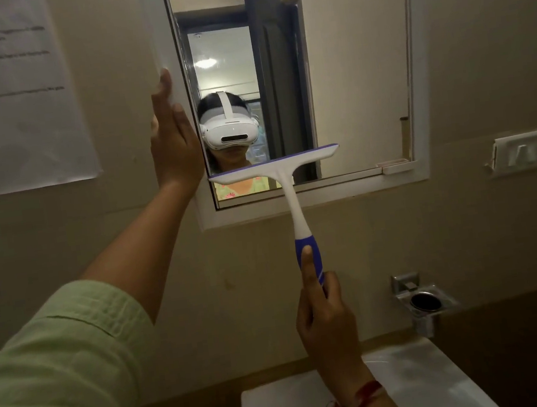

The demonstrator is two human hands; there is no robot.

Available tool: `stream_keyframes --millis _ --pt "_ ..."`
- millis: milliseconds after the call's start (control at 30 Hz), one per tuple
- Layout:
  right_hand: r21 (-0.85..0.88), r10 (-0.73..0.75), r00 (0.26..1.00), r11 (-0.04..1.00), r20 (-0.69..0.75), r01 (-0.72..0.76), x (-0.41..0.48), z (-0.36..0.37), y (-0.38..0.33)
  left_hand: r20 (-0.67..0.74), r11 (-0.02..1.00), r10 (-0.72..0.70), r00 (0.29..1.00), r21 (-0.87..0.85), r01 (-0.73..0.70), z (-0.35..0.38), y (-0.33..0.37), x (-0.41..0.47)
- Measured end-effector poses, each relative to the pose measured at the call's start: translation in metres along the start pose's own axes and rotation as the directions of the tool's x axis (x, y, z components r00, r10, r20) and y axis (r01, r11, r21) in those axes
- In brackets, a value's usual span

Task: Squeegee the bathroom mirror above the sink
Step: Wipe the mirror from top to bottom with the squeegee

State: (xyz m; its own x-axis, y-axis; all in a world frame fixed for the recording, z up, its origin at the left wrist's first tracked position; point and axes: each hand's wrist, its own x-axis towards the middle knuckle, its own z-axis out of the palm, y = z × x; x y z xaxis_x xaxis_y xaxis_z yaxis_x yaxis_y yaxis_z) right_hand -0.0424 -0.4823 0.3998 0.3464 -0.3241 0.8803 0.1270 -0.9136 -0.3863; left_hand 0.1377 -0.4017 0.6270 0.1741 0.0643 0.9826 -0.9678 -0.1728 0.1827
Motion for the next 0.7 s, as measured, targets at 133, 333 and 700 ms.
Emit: stream_keyframes --millis 133,333,700 --pt "0.012 0.003 1.000 1.000 0.002 -0.003 -0.003 -0.001 -0.001 -0.012 1.000 -0.003 1.000 -0.009 0.003 0.001 0.001 0.001" --pt "0.035 0.024 0.999 0.999 0.035 -0.026 -0.015 0.000 -0.003 -0.014 1.000 -0.013 1.000 -0.005 0.013 0.002 -0.003 0.002" --pt "0.029 0.063 0.997 0.998 0.036 -0.064 -0.037 -0.004 -0.003 -0.019 0.999 -0.035 0.999 0.000 0.035 0.001 -0.002 0.001"
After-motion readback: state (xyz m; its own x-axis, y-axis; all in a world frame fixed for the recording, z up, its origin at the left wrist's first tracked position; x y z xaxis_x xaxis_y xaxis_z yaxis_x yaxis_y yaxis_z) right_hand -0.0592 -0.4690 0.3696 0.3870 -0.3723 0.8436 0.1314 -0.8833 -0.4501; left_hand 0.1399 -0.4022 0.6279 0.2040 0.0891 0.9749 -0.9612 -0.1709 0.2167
